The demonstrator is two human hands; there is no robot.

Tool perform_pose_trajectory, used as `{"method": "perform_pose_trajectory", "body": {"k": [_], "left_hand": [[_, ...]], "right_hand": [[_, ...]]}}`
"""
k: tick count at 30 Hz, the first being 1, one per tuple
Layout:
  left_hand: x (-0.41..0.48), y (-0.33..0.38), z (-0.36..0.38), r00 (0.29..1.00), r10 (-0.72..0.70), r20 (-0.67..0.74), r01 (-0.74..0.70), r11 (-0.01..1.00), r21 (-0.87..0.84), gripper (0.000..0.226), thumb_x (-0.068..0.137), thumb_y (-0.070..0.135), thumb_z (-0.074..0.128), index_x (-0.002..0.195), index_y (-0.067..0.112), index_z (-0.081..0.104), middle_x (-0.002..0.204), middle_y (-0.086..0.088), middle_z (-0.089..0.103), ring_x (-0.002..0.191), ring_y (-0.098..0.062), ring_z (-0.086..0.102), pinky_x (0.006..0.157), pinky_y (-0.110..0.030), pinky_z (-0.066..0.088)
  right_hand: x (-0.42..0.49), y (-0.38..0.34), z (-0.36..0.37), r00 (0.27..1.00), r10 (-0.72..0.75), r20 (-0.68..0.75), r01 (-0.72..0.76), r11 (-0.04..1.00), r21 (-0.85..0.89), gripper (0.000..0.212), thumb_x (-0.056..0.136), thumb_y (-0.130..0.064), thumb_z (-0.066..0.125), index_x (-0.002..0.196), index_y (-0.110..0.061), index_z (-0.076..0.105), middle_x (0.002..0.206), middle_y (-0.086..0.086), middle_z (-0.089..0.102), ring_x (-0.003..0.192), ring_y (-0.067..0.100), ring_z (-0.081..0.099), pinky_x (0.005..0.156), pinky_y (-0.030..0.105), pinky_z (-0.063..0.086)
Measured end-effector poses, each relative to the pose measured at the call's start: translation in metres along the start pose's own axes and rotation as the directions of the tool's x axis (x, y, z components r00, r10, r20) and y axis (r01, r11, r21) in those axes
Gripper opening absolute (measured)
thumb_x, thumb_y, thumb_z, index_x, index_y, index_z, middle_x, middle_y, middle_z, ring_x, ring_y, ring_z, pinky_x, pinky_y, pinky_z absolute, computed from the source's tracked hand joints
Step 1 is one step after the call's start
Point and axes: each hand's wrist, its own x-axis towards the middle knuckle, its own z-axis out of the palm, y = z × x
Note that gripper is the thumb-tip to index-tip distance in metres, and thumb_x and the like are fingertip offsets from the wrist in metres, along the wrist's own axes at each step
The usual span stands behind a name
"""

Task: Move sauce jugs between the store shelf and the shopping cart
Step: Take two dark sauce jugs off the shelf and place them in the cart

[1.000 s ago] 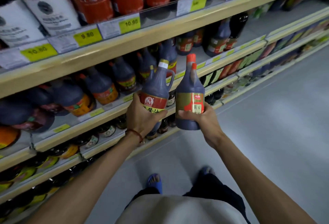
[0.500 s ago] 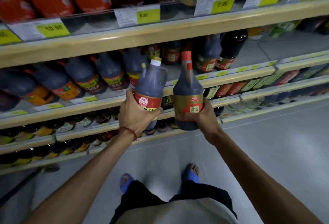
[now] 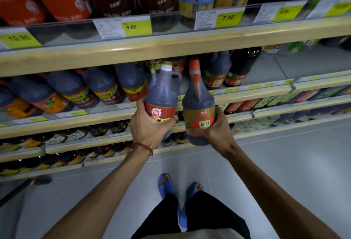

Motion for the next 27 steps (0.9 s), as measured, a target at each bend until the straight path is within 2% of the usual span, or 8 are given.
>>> {"method": "perform_pose_trajectory", "body": {"k": [2,4,10,15,19,21,24,27], "left_hand": [[0.005,0.000,0.004,1.000,0.001,-0.018,-0.001,1.000,-0.008,0.085,0.052,0.049,0.096,0.121,0.024,0.051,0.097,0.013,0.063,0.080,-0.013,0.064,0.073,-0.026,0.052],[0.010,0.003,0.008,0.999,0.003,-0.039,-0.003,1.000,-0.016,0.086,0.052,0.049,0.096,0.121,0.023,0.052,0.098,0.013,0.064,0.080,-0.013,0.064,0.073,-0.026,0.051],[0.023,0.016,0.024,0.992,0.012,-0.124,-0.023,0.996,-0.084,0.088,0.053,0.042,0.097,0.125,0.020,0.052,0.101,0.013,0.061,0.083,-0.009,0.060,0.075,-0.022,0.046],[0.032,0.018,0.042,0.975,0.053,-0.215,-0.085,0.985,-0.147,0.092,0.053,0.042,0.097,0.129,0.021,0.049,0.104,0.015,0.059,0.089,-0.005,0.060,0.074,-0.008,0.044],[0.043,0.023,0.055,0.953,0.078,-0.292,-0.134,0.975,-0.177,0.092,0.053,0.041,0.096,0.129,0.020,0.049,0.104,0.013,0.060,0.091,-0.007,0.062,0.078,-0.021,0.049],[0.050,0.024,0.058,0.944,0.092,-0.318,-0.154,0.972,-0.178,0.093,0.053,0.042,0.096,0.130,0.019,0.049,0.107,0.009,0.063,0.093,-0.010,0.063,0.079,-0.023,0.050],[0.061,0.024,0.062,0.932,0.120,-0.342,-0.193,0.963,-0.190,0.096,0.053,0.042,0.096,0.133,0.017,0.048,0.117,0.000,0.068,0.099,-0.013,0.064,0.079,-0.015,0.044],[0.072,0.025,0.069,0.922,0.122,-0.368,-0.209,0.956,-0.206,0.097,0.053,0.041,0.097,0.133,0.016,0.048,0.120,-0.003,0.068,0.104,-0.014,0.062,0.081,-0.013,0.039]], "right_hand": [[0.000,-0.001,0.000,1.000,-0.012,-0.001,0.012,1.000,-0.007,0.103,0.034,-0.042,0.094,0.123,-0.014,0.050,0.108,0.002,0.071,0.085,0.013,0.074,0.066,0.026,0.059],[0.002,0.000,-0.002,1.000,-0.026,-0.001,0.026,0.999,-0.020,0.101,0.035,-0.041,0.094,0.123,-0.017,0.049,0.109,0.002,0.070,0.087,0.015,0.073,0.067,0.027,0.060],[0.023,0.007,-0.010,0.998,-0.063,-0.002,0.063,0.998,-0.019,0.090,0.046,-0.028,0.097,0.124,-0.017,0.054,0.106,0.005,0.073,0.088,0.024,0.074,0.072,0.043,0.064],[0.038,0.011,-0.016,0.989,-0.148,0.010,0.148,0.988,-0.039,0.085,0.047,-0.024,0.096,0.120,-0.018,0.054,0.104,0.002,0.073,0.084,0.017,0.073,0.066,0.029,0.059],[0.047,0.014,-0.015,0.978,-0.207,0.017,0.208,0.977,-0.039,0.090,0.043,-0.033,0.098,0.120,-0.022,0.052,0.107,0.000,0.072,0.088,0.015,0.073,0.068,0.028,0.060],[0.052,0.016,-0.014,0.975,-0.224,0.011,0.224,0.974,-0.038,0.090,0.045,-0.029,0.099,0.122,-0.023,0.051,0.109,-0.001,0.071,0.090,0.014,0.073,0.070,0.029,0.060],[0.061,0.018,-0.013,0.966,-0.257,0.004,0.257,0.965,-0.040,0.090,0.047,-0.025,0.100,0.123,-0.024,0.051,0.109,0.000,0.072,0.091,0.016,0.073,0.071,0.033,0.061],[0.068,0.015,-0.012,0.957,-0.290,0.004,0.289,0.956,-0.045,0.090,0.049,-0.021,0.100,0.124,-0.025,0.051,0.107,-0.002,0.072,0.087,0.012,0.073,0.067,0.027,0.060]]}}
